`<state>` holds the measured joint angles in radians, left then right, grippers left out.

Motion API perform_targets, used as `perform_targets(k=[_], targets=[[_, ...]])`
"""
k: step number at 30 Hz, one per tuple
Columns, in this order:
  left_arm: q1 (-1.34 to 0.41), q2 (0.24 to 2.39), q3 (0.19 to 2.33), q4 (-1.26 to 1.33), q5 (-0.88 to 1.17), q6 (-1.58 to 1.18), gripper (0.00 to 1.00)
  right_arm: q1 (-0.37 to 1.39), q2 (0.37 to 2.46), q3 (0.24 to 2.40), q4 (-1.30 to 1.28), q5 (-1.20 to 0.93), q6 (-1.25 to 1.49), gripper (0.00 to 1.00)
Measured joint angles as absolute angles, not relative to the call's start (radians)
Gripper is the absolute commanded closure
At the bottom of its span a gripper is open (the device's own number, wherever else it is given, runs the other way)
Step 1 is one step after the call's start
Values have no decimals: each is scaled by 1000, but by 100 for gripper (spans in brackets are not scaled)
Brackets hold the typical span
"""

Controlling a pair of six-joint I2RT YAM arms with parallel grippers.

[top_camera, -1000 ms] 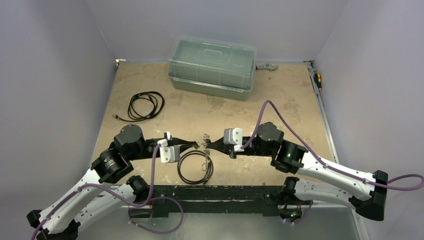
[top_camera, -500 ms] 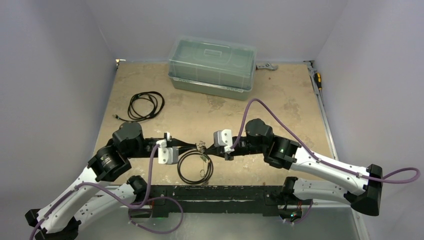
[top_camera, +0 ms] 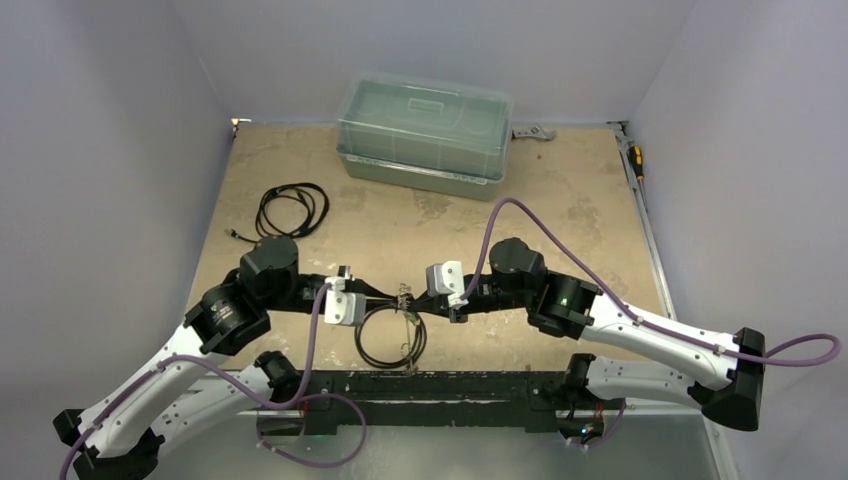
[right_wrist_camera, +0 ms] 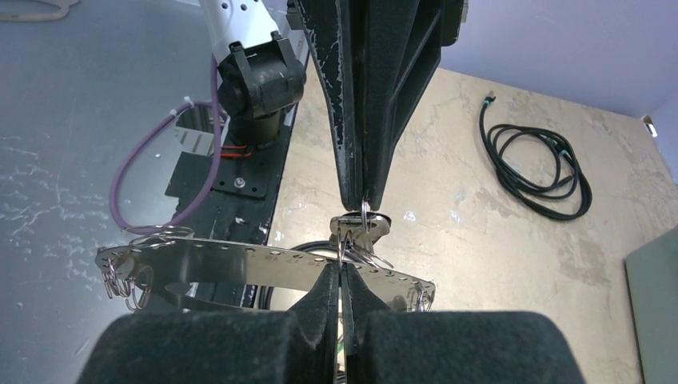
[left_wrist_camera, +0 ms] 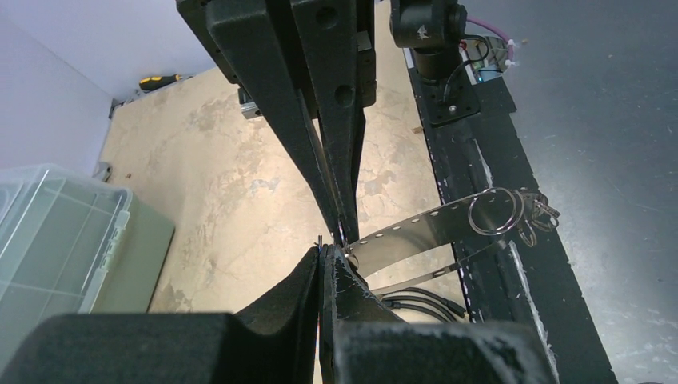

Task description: Put the keys on the keyring

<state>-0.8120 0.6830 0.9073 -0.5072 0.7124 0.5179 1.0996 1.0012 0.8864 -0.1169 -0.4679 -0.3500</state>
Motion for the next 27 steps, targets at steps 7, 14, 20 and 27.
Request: perform_targets(k=[7,14,20,27], targets=[[-812,694,907,-515,733,518,100,1103,1001,888,-121,-472,-350,100],[-812,704,907,-517,742,517,100,1111,1001,889,-125,-490,-350,100],[-812,716,907,-517,757,517,100,1114,1001,899,-138,-490,-350,100],[-812,715,907,-517,780,517,100,1116,1002,899,-147,-491,-350,100]])
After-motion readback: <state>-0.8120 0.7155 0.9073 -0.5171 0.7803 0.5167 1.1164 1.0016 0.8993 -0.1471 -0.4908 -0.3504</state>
